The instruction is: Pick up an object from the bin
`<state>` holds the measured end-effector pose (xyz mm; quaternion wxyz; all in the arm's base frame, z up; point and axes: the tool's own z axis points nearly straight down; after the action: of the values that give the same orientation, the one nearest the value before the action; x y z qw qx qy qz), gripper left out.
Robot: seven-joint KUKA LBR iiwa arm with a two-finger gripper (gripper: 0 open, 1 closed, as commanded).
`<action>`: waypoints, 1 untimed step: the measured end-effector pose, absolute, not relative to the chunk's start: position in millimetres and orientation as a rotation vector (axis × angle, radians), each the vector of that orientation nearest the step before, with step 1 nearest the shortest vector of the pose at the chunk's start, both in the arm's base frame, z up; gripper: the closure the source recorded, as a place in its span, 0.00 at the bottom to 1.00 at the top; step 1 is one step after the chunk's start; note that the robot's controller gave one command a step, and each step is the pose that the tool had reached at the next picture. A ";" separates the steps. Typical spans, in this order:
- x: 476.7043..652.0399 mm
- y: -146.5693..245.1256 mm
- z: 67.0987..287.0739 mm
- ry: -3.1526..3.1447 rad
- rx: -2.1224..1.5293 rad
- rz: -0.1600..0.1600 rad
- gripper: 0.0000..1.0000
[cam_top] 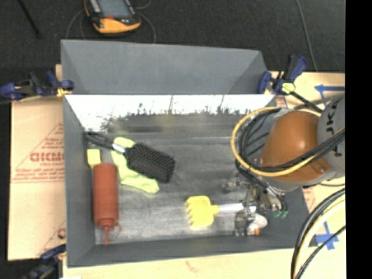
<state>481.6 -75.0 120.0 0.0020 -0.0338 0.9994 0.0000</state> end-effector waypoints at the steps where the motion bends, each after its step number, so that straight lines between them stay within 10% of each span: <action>1: 482.8 -78.5 70.6 3.133 0.064 0.000 0.00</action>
Offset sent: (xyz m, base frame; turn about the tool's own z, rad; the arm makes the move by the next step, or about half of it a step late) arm -0.0082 -0.0037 -0.0500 0.0495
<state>482.8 -78.5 70.6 0.0039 0.0205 0.9998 0.0000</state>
